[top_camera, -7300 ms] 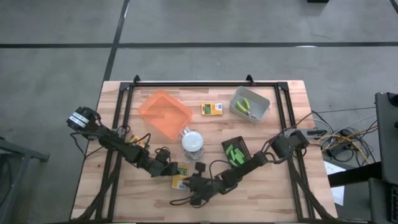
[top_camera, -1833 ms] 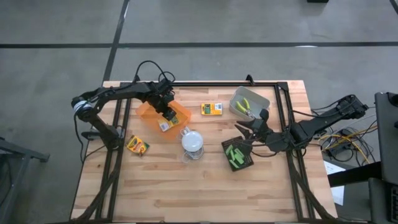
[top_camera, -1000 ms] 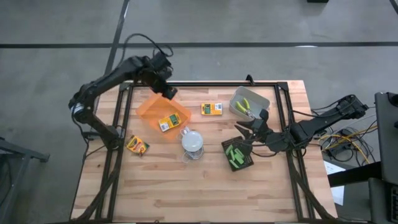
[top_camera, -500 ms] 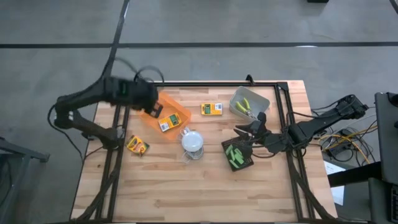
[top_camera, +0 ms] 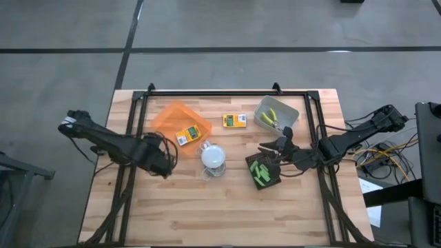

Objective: Pick & Place School Supplies
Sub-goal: Put the box of crayon into the orange bin

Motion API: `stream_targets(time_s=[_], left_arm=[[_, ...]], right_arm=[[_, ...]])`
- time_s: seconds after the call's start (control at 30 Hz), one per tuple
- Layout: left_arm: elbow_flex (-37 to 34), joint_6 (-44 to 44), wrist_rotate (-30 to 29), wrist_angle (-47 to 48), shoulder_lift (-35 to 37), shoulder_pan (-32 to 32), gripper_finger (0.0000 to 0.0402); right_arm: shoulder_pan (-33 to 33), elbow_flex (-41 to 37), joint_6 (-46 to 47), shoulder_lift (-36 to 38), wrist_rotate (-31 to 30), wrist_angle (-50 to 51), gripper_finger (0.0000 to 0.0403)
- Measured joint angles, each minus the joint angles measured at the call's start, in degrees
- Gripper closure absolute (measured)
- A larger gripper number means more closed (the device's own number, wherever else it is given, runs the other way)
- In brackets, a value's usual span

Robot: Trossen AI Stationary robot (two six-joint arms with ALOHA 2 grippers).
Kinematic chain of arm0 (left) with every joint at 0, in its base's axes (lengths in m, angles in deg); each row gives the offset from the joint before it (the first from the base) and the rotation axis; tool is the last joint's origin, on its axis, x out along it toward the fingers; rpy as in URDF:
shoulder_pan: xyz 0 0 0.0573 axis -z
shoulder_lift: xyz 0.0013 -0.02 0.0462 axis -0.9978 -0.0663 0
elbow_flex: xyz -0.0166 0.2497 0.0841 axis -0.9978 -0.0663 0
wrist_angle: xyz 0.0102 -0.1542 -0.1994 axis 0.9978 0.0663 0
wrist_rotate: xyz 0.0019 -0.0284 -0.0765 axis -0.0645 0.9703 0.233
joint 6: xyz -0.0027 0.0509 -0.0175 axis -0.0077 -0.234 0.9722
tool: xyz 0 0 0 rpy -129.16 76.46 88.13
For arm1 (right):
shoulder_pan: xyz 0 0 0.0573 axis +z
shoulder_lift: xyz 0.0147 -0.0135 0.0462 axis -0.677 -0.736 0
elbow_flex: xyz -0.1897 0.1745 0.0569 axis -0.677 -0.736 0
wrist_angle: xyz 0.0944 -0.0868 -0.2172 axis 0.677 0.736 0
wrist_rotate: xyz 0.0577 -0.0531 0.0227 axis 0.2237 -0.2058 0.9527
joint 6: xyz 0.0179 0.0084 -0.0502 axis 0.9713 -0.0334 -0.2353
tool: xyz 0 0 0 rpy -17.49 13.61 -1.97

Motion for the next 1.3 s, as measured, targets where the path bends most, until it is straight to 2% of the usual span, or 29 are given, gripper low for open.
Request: stream_targets(time_s=[0.2, 0.43, 0.57, 0.7, 0.83, 1.0, 1.13, 1.3], left_arm=[[-10.99, 0.92, 3.25, -3.87, -0.20, -0.37, 0.0235], [-19.47, -4.43, 3.37, -9.97, 0.04, -1.15, 0.0235], [-23.91, -8.20, 3.29, -16.57, 0.85, -2.15, 0.0235], [-24.65, -10.07, 2.37, -18.15, 0.60, -3.06, 0.0235], [-24.66, -11.62, -1.69, -18.82, 0.68, -4.08, 0.0235], [-24.59, -26.49, -2.17, -19.80, 0.72, -4.29, 0.0235], [-24.77, -42.34, 1.96, -21.50, 0.72, -4.50, 0.0235], [-26.92, -56.64, 5.77, -27.43, 0.72, -4.69, 0.0235]], right_arm=[[0.00, 0.00, 5.80, 0.00, -0.09, -0.11, 0.0335], [0.00, 0.00, 9.85, 0.00, -0.27, -0.29, 0.0335], [0.00, 0.00, 10.10, 0.00, -0.70, -1.69, 0.0335], [0.00, 0.00, 9.78, 0.02, -0.77, -3.82, 0.0335], [-0.04, 0.00, 9.68, 0.02, -0.83, -4.22, 0.0335], [-0.04, 0.00, 9.68, 0.02, -0.83, -4.37, 0.0335], [0.00, 0.00, 9.68, 0.02, -0.82, -4.72, 0.0335], [0.00, 0.00, 9.68, 0.02, -0.81, -4.81, 0.0335]])
